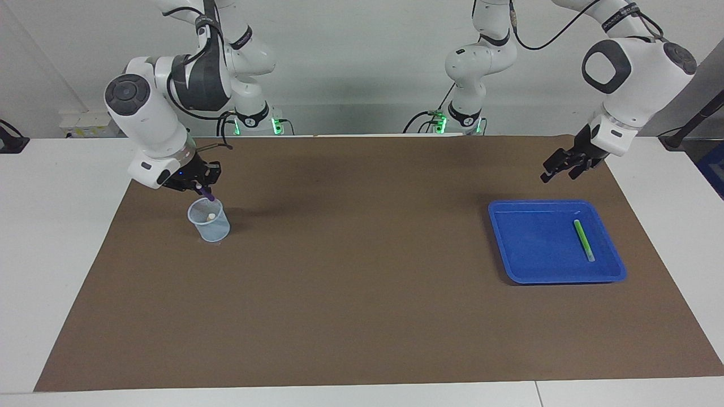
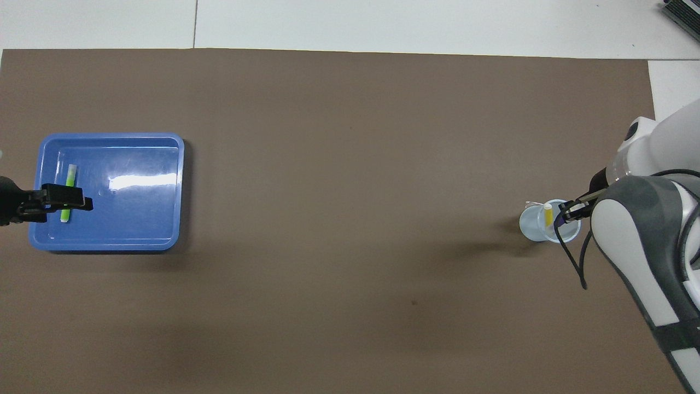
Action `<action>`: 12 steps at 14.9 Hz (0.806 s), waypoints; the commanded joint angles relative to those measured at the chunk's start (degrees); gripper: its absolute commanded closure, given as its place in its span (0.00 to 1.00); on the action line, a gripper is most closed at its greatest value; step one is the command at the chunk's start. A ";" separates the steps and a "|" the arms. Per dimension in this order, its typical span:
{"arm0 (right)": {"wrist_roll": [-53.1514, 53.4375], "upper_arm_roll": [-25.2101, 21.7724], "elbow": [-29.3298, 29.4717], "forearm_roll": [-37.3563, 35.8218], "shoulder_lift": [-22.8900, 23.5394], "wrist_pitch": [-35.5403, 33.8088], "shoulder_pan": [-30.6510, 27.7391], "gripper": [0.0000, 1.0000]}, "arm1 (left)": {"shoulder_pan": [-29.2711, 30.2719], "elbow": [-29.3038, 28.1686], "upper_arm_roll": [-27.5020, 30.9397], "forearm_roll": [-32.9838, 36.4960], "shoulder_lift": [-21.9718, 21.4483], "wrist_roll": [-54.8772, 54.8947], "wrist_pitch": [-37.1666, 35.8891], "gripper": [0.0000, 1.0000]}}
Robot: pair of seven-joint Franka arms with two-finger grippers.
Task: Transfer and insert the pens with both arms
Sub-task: 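Insert the purple pen into the white cup with the right gripper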
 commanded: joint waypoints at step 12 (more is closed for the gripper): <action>-4.04 1.22 -11.53 -0.72 -2.35 14.51 -2.42 0.46 | 4.81 0.06 -0.34 7.38 15.72 15.63 21.23 0.00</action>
